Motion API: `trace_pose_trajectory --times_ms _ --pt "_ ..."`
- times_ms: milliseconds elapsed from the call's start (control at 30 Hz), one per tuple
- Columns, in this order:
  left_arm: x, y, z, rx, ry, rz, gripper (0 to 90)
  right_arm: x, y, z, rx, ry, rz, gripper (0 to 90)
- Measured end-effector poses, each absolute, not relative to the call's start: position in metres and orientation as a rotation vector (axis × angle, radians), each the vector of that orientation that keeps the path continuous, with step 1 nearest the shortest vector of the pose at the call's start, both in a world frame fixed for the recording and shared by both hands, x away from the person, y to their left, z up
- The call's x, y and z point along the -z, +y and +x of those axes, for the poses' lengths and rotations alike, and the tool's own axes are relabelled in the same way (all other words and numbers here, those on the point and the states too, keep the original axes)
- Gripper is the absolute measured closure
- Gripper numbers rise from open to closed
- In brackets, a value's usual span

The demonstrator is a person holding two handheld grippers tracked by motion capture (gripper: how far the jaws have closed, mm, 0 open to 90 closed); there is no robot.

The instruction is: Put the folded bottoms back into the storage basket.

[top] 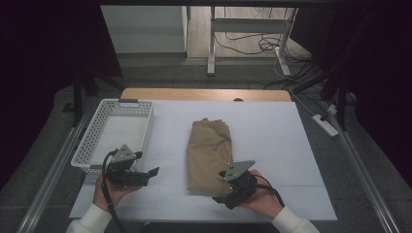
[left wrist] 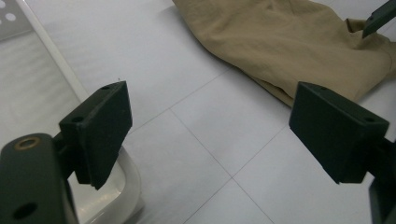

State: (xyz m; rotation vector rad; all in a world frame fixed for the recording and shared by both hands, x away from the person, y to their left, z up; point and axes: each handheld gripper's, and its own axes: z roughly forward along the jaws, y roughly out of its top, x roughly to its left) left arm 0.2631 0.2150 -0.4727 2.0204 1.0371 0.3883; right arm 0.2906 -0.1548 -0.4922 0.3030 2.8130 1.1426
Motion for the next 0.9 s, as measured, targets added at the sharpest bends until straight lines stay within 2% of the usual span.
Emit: trace_pose_trajectory --times_ms 533,900 --pt "0.475 0.214 0.264 -0.38 1.04 2.031 14.0 0.509 -0.146 0.298 -0.969 2.851 0.301 15.6" --pt "0.475 0.214 0.264 -0.385 1.039 2.032 14.0 0.518 -0.143 0.302 -0.87 2.816 0.274 21.8"
